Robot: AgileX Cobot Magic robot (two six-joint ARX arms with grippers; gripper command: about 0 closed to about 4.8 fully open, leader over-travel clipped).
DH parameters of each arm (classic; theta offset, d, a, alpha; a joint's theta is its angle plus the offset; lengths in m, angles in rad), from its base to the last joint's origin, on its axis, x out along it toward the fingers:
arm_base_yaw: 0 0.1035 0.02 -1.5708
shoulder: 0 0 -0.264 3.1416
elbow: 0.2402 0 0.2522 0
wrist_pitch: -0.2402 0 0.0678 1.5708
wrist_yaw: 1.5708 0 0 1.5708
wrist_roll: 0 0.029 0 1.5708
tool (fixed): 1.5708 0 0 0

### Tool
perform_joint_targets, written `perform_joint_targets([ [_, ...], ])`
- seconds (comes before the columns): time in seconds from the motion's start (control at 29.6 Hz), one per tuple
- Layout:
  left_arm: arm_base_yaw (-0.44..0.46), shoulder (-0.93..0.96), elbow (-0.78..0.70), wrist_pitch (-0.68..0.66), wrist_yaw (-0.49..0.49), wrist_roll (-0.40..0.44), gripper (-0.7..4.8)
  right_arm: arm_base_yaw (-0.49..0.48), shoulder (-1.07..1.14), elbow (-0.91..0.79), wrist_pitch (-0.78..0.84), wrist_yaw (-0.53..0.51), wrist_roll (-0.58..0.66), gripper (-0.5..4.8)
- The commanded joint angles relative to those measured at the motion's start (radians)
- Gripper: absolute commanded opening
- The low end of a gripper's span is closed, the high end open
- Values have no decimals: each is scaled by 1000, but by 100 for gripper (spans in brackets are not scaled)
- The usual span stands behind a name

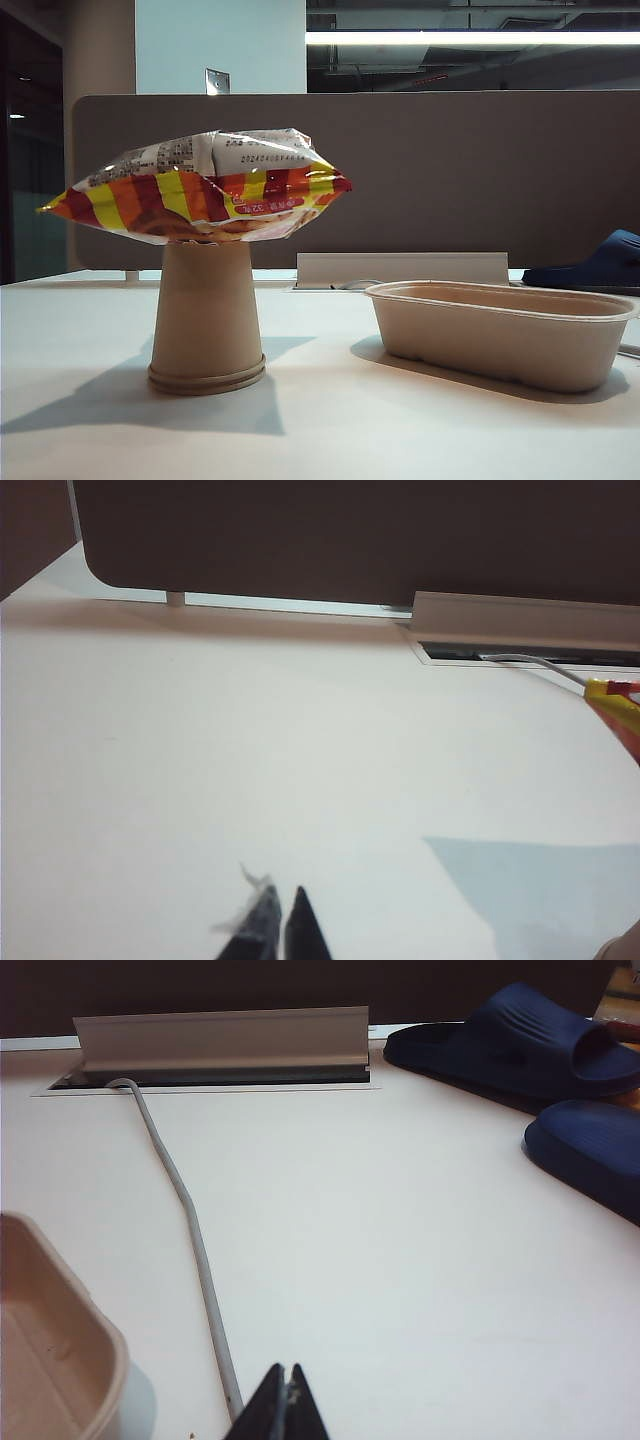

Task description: Pick up a bag of chips and put them in the box.

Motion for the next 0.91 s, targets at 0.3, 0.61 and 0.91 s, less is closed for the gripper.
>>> perform_joint_targets([
  [0.3,-1,1,2,9,2,0,18,1,0,2,18,1,3,-1],
  [0.61,-1,1,2,9,161,-3,18,3,0,2,18,-3,54,-1],
  [0.91,-1,1,2,9,418,-4,18,3,0,2,10,-163,289,-1],
])
